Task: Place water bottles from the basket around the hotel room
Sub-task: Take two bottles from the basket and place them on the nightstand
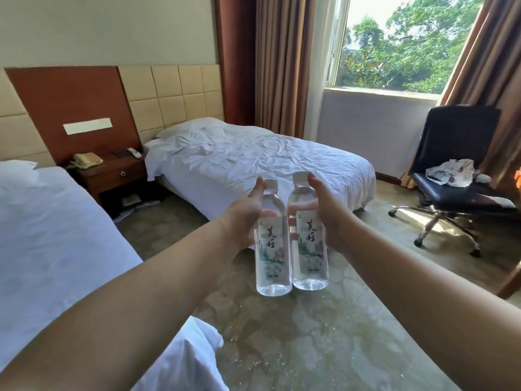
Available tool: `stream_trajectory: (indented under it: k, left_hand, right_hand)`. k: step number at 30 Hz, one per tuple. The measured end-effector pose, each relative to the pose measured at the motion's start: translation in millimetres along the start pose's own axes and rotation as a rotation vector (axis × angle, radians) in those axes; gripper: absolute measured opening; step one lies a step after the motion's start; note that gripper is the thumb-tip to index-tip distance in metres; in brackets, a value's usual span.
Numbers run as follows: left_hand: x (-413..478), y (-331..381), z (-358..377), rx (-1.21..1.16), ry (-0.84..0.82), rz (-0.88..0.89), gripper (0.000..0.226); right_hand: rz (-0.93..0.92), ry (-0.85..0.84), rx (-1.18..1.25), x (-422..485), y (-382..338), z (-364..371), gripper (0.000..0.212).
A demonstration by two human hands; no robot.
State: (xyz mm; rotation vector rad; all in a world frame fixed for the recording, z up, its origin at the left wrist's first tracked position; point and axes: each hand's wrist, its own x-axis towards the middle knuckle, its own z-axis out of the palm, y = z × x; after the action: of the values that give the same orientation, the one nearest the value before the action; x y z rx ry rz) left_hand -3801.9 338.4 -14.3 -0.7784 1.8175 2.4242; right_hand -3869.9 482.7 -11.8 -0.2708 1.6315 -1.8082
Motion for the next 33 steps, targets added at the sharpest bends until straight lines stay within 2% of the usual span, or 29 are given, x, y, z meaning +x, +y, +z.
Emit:
stream_trajectory:
  k: [7, 11, 15, 17, 20, 25, 29, 31, 33]
  left_hand:
    - [82, 35, -45, 0.110, 0.043, 0.080, 0.046]
    - [141, 64, -90, 0.227, 0.179, 0.216, 0.068]
    - [191, 103, -138, 0.260, 0.192, 0.345, 0.049]
    - [213, 122, -161, 0.297, 0.202, 0.374, 0.040]
    - [245, 144, -196, 0.373, 0.231, 0.449, 0.039]
    - [286, 174, -249, 0.543, 0.349, 0.535, 0.047]
    - [321, 196, -287, 0.679, 0.388, 0.535, 0.040]
    - [342, 207, -306, 0.788, 0.432, 0.553, 0.036]
    - [365, 218, -323, 0.823, 0.483, 0.565, 0.043]
  right_hand:
    - [0.005, -0.073, -0.028, 108, -17, 14, 0.059]
    - [-0.133, -0.044, -0.172, 184, -31, 42, 0.066]
    - [-0.224, -0.058, -0.247, 265, -53, 76, 0.029]
    - [-0.245, -0.092, -0.300, 299, -65, 94, 0.024]
    - [-0.291, -0.127, -0.397, 347, -78, 119, 0.020]
    - [-0.339, -0.207, -0.490, 425, -93, 153, 0.025]
    - [-0.350, -0.296, -0.560, 492, -107, 172, 0.052]
    - [-0.362, -0.364, -0.593, 532, -114, 183, 0.049]
    - [-0.365, -0.418, -0.617, 574, -120, 196, 0.038]
